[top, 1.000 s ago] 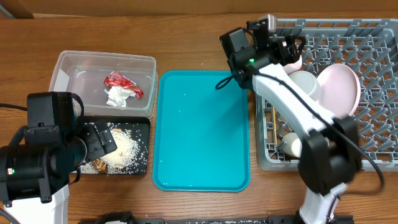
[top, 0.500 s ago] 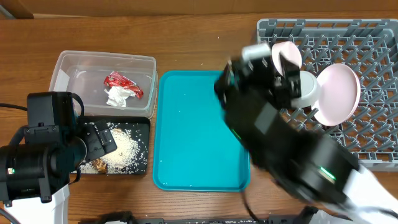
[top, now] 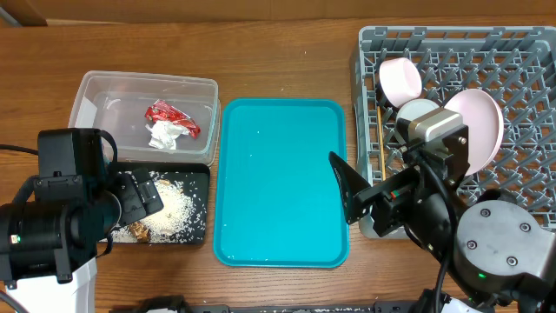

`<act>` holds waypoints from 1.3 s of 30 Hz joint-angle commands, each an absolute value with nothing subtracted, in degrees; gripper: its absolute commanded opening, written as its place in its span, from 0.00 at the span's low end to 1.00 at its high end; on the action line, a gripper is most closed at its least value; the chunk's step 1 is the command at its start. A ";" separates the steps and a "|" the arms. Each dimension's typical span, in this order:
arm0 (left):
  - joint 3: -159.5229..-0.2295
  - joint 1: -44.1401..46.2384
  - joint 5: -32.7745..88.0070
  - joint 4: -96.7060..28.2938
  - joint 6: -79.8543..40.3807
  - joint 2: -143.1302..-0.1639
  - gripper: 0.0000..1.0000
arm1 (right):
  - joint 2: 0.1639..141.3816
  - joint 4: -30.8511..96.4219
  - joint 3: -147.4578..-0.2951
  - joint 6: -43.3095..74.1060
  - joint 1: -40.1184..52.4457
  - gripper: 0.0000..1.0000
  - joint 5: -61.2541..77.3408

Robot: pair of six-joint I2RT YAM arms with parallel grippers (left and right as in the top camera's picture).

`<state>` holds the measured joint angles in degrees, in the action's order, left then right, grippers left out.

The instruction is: Sort waste into correct bins and load items into the dishwasher

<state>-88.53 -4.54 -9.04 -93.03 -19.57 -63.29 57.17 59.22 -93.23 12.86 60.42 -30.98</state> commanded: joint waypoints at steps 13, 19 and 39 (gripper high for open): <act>-88.44 -4.89 -9.39 -92.92 -20.40 -63.37 1.00 | 53.34 74.81 -92.75 29.98 49.89 1.00 -41.43; -88.44 -4.89 -9.39 -92.92 -20.40 -63.37 1.00 | 51.94 66.37 -89.45 13.52 29.43 1.00 -18.06; -88.44 -4.89 -9.39 -92.92 -20.40 -63.37 1.00 | 21.43 32.82 -38.76 2.09 0.95 1.00 10.59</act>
